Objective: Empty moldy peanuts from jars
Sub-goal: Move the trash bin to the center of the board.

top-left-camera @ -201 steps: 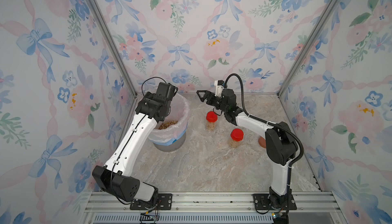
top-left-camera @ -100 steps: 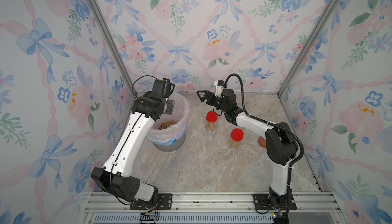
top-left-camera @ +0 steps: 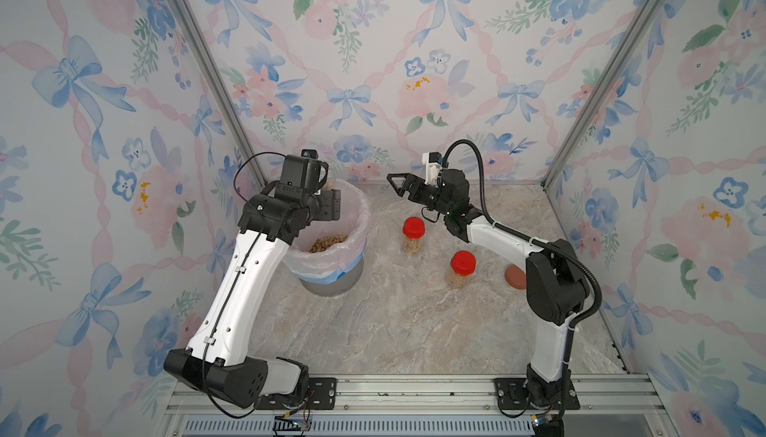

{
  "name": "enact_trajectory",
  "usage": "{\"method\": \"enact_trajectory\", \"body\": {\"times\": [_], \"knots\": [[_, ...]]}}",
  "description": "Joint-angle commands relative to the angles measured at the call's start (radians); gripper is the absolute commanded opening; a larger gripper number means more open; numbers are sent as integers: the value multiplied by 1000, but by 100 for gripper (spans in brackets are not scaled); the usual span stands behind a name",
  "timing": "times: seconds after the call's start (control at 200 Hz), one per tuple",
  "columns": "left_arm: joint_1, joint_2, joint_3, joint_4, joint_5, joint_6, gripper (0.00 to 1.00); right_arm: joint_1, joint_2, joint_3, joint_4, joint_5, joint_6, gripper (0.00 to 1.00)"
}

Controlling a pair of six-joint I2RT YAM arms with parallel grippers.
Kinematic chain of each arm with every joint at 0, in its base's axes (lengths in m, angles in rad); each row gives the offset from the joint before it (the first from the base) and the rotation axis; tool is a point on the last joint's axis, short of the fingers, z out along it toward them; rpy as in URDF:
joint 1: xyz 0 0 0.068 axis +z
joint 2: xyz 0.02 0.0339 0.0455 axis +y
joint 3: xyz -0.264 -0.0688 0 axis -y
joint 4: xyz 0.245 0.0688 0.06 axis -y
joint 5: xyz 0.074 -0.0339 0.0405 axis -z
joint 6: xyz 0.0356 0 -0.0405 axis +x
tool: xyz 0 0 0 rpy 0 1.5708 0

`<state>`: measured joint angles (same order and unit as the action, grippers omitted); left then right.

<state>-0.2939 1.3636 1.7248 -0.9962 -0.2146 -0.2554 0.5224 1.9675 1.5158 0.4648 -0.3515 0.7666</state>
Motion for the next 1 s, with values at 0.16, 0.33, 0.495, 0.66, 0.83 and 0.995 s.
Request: {"method": "enact_trajectory", "body": {"times": [0.16, 0.33, 0.495, 0.66, 0.83, 0.995], "knots": [[2, -102, 37, 149, 78, -241, 21, 5, -35, -32, 32, -4, 3, 99], [3, -161, -11, 237, 54, -460, 26, 16, -54, -50, 20, 13, -16, 99], [14, -169, 5, 246, 138, -527, 28, 24, -71, -64, 16, 15, -33, 99], [40, -178, -38, 245, 224, -591, 21, 25, -88, -92, 32, 28, -37, 99], [47, -170, -94, 321, 394, -711, 16, 25, -69, -96, 48, 23, -27, 99], [47, -237, -172, 454, 398, -858, 18, 24, -51, -105, 77, 20, -3, 99]]}}
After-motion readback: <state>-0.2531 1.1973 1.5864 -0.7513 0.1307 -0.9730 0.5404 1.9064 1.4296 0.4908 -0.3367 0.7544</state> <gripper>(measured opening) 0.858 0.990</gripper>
